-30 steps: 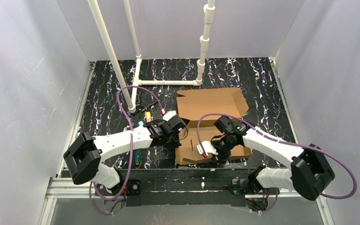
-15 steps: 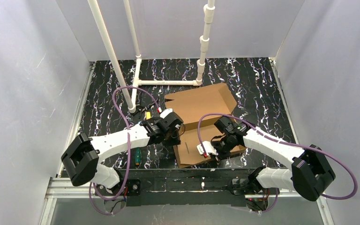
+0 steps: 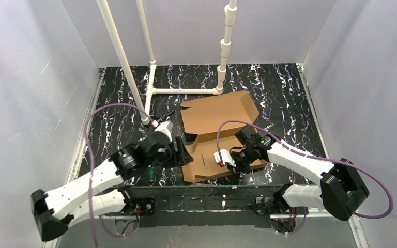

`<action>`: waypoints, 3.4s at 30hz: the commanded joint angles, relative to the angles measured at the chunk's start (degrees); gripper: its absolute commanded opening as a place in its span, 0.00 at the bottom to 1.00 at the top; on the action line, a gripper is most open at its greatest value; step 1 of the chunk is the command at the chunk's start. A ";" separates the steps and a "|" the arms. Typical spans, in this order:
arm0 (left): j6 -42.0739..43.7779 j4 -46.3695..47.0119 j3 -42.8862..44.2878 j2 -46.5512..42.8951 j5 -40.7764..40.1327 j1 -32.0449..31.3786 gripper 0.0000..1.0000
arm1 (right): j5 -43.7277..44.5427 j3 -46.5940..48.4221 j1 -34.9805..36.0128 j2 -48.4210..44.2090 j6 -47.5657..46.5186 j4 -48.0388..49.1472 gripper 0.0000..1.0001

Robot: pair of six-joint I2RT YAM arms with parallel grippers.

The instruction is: Fold the paper box

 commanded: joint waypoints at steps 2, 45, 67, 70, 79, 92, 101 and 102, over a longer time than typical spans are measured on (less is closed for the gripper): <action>-11.93 2.75 -9.19 -8.91 8.28 -0.96 0.58 | 1.12 0.39 1.00 0.66 10.98 10.10 0.01; -10.12 48.79 -14.15 22.69 -2.70 -5.59 0.57 | 2.86 2.43 2.50 6.26 17.14 14.15 0.01; 7.24 21.92 -5.66 7.75 -2.51 8.60 0.63 | 4.43 2.41 2.50 6.90 17.27 14.30 0.01; 10.95 20.59 -3.65 9.86 -1.91 13.26 0.62 | 4.69 2.42 2.49 7.03 17.35 14.27 0.01; 14.36 29.11 0.92 25.08 7.45 18.62 0.48 | 4.61 2.41 2.47 7.65 17.20 14.06 0.01; 4.97 45.68 2.37 40.06 22.11 17.24 0.40 | 4.65 2.64 2.50 8.54 16.74 13.65 0.01; 10.29 37.83 1.22 28.70 15.19 18.35 0.47 | 6.40 2.68 2.32 8.78 17.59 14.48 0.01; 11.83 33.58 1.57 25.82 13.39 18.36 0.50 | 6.37 2.68 2.23 8.77 17.68 14.51 0.01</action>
